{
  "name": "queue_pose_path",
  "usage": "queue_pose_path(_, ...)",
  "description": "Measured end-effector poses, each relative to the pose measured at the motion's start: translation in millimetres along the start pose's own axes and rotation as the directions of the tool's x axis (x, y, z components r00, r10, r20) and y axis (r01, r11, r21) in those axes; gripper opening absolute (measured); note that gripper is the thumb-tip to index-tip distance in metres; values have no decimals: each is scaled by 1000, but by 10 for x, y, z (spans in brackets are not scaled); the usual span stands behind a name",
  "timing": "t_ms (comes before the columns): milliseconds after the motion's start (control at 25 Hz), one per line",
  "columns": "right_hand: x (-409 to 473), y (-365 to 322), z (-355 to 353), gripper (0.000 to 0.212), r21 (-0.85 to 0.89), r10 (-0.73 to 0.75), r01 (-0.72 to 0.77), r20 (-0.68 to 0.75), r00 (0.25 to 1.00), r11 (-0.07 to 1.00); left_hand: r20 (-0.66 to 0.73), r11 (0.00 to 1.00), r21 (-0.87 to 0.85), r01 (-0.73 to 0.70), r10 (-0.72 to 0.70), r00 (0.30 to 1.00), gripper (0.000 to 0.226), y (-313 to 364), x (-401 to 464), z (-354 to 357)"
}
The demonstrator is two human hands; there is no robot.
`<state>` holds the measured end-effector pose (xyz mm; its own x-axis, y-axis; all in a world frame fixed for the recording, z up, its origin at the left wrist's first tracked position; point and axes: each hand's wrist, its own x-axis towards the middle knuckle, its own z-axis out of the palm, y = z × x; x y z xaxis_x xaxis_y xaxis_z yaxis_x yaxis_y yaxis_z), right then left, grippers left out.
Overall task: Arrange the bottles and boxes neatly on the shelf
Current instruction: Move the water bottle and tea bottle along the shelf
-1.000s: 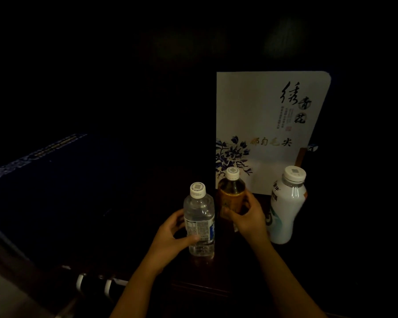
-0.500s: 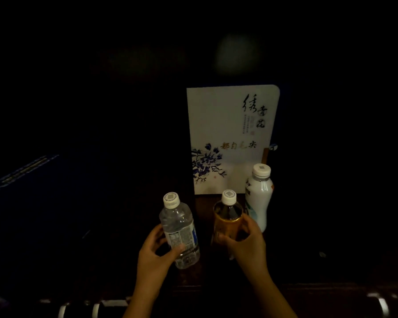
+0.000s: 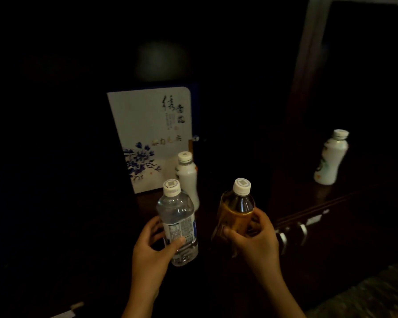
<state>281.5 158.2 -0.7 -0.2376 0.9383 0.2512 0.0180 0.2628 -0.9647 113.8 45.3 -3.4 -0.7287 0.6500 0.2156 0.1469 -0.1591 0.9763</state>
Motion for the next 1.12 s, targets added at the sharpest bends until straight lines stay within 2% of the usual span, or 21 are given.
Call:
queue_pose_path(240,153,170,-1218,82,11,29,-28,-104,994,1000,79,999,-44,0,3,997,61,22,-357,1148)
queue_pose_path(440,555,430,-2409,84,10,65,-64,-144,988,998,-7,997,-75,-14,14,1000,68,15,-776,2375)
queue_pose_path(600,978,575,-2974,80,11,24,-23,-124,992,1000,-50,996,-88,2,-7,999,63,71,-915,3215)
queue_pose_path(800,1489,719,-3010,80,-7,-6,5,-119,993,1000,-68,999,-49,-2,-1,998,59,45,-638,3762)
queue_pose_path(1120,2293,911,-2532,77,-47,-55,47,-175,983,998,-215,996,84,26,-8,977,63,-240,245,4063)
